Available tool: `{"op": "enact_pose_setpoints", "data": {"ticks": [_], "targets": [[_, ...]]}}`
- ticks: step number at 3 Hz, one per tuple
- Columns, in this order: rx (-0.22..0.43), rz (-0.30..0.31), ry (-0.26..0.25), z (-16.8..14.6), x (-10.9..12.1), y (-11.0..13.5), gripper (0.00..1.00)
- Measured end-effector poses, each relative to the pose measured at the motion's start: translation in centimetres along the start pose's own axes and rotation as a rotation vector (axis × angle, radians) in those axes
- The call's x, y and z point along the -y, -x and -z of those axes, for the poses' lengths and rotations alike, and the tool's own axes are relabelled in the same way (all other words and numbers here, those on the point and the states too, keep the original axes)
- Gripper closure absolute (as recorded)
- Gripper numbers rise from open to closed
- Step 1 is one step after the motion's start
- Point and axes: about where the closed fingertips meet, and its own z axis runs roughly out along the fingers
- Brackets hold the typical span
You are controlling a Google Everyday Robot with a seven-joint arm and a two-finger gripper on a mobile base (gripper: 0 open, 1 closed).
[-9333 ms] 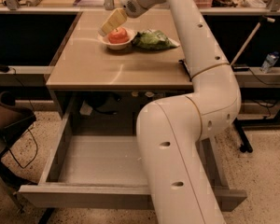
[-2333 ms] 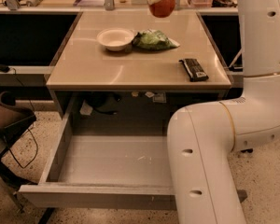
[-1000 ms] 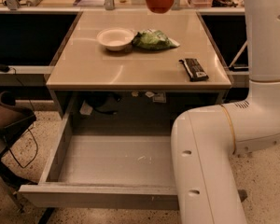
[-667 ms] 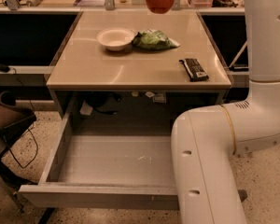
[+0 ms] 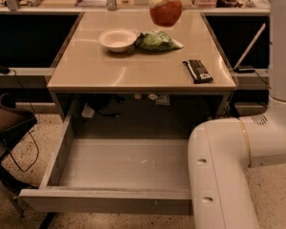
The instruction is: Place apple into top drawer
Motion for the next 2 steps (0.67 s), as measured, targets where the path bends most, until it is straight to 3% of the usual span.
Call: {"op": "enact_pose_setpoints", "data": {"ticks": [1, 2], "targets": [[0.100, -0.014, 0.069, 1.52, -3.59, 1.81, 1.00], [0.117, -0.025, 0.076, 1.72, -4.10, 1.86, 1.00]]}}
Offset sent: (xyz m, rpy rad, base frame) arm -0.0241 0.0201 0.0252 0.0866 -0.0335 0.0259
